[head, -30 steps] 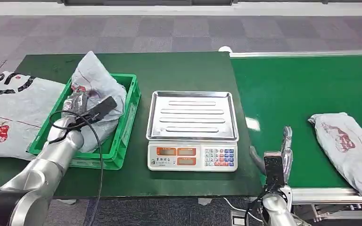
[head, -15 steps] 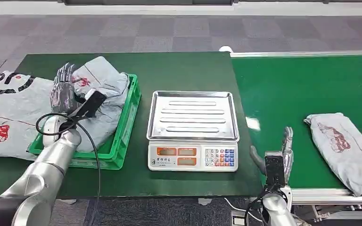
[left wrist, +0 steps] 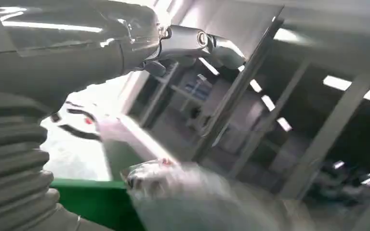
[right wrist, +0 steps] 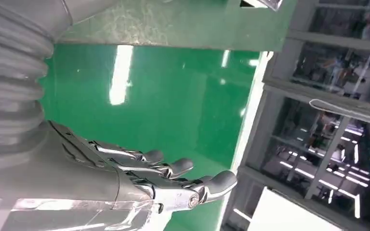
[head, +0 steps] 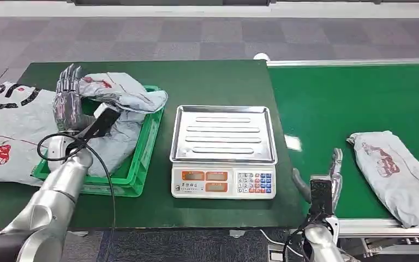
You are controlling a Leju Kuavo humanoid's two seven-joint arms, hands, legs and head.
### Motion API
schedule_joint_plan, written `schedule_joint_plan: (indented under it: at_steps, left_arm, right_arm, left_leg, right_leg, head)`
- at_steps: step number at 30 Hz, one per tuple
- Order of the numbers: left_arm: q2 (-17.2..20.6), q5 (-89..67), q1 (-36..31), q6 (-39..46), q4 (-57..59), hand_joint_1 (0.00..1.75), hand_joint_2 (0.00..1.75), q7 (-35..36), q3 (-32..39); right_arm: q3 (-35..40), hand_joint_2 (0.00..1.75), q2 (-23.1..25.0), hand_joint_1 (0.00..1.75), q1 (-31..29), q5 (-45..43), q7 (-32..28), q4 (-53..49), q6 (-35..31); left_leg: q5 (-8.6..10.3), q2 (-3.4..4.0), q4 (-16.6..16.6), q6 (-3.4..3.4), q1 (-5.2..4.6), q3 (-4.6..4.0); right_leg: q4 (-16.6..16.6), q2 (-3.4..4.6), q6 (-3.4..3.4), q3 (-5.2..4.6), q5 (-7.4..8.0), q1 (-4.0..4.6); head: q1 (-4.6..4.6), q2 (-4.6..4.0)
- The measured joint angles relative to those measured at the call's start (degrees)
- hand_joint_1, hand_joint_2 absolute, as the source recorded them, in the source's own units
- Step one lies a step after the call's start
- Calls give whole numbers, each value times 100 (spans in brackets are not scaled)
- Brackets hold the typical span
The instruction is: Moved the parcel from conveyor to table for the left to box.
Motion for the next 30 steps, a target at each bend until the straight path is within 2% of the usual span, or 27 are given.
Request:
schedule_joint_plan:
  at_steps: [3, 6, 9, 10, 11, 15, 20, 25, 30]
  left_arm:
    - [-123, -58, 116, 4, -431, 0, 0, -495, 332]
    - [-339, -384, 166, 7, -864, 0, 0, -1161, 990]
    - [-534, -256, 216, 7, -1191, 0, 0, -1204, 1538]
    - [-632, 121, 385, 9, -1663, 0, 0, -1209, 1636]
    - [-735, 415, 542, 18, -2360, 0, 175, -1219, 1699]
    - [-1034, 932, 772, 24, -4024, 0, 175, -1222, 1940]
    - [-1277, 1329, 952, 22, -5232, 0, 175, -1222, 2032]
    - [-1419, 2588, 1216, 13, -5769, 0, 175, -1222, 1960]
    - [-1425, 2687, 1380, 4, -5947, 0, 175, -1224, 1800]
  right_arm:
    - [0, 175, -13, 0, -18, -130, 0, 0, -57]
    - [2, 175, -35, 0, -38, -239, 0, 0, -144]
    - [9, 175, -53, 0, -72, -309, 0, 2, -190]
    - [37, 175, -66, 0, -79, -373, -2, 2, -223]
    - [70, 175, -86, 0, -73, -427, -2, 2, -254]
    - [175, 175, -169, 0, -50, -539, -2, 2, -304]
    - [260, 175, -214, 0, -28, -591, -2, 7, -304]
    - [369, 175, -247, 0, -22, -643, -2, 28, -304]
    - [404, 175, -260, 0, -24, -652, -2, 31, -304]
  left_leg:
    - [0, 1, 0, 0, 0, 0]
    - [0, -2, 0, 1, 0, -1]
    - [0, 3, 0, 0, 0, 2]
    - [-1, 14, 0, 0, 0, 2]
    - [-1, 19, 1, -1, 1, -1]
    - [-5, 1, 1, 2, 3, -7]
    - [-7, -13, 0, 2, 5, -11]
    - [-7, -11, 0, 3, 3, -7]
    - [-6, -14, 0, 3, 4, -6]
  right_leg:
    - [0, 0, 0, 0, 0, 0]
    - [0, -2, 0, 0, 0, -1]
    - [1, 1, 0, 1, 1, 0]
    - [1, 10, -1, -5, 2, 1]
    - [1, 15, -1, -10, 2, 4]
    - [0, 1, -1, -9, -4, 2]
    - [0, -13, 0, -5, -12, 3]
    - [-1, -10, 0, -5, -11, 0]
    - [-1, -14, 0, -3, -11, 1]
  head:
    - [0, 0]
    - [0, 0]
    - [0, 0]
    - [0, 0]
    - [0, 0]
    - [0, 0]
    - [0, 0]
    - [0, 0]
    - [0, 0]
